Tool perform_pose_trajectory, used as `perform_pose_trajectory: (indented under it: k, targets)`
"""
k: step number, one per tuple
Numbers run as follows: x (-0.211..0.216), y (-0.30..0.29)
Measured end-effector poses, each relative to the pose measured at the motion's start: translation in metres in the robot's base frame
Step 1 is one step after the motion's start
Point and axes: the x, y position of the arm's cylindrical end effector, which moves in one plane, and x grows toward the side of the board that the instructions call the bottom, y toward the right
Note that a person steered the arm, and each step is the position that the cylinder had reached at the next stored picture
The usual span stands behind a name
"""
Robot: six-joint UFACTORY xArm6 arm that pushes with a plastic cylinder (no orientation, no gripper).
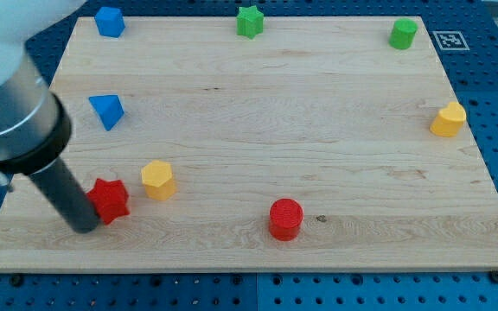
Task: Move the red star to the center of the board
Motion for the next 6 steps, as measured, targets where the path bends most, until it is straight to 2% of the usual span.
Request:
perform_pose_trajectory:
  k: [3, 6]
  targets:
    - [-0.080, 0.078]
    - [-0.172, 0.186]
